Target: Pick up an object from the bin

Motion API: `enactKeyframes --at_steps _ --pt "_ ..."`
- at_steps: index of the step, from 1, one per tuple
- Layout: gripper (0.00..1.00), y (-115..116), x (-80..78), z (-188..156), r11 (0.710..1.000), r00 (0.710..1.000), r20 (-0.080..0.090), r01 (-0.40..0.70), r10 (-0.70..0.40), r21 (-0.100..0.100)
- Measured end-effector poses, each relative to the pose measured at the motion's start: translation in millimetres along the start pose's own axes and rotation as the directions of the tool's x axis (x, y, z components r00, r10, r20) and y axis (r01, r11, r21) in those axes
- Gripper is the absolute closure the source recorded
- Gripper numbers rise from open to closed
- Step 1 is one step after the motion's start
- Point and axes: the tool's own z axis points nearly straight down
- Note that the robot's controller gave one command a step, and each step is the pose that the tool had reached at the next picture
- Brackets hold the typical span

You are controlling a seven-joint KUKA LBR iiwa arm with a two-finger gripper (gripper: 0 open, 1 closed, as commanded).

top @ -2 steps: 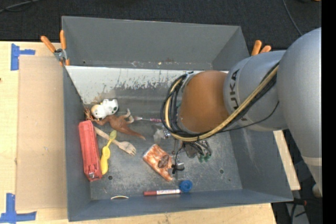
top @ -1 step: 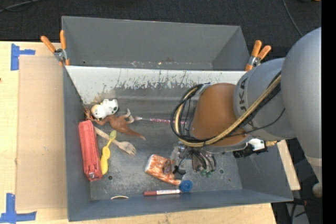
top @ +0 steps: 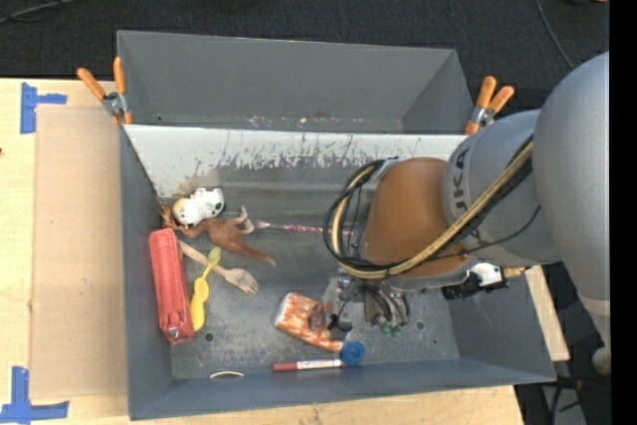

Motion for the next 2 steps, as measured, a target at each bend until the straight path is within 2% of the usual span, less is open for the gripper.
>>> enactKeyframes --at_steps 1,2 --pt "1.00 9 0.0 -64 1.000 1.000 -0.006 0.015 -0.015 0.001" --pt "1.00 10 11.4 -138 1.000 0.999 -0.012 0.030 -0.030 0.002"
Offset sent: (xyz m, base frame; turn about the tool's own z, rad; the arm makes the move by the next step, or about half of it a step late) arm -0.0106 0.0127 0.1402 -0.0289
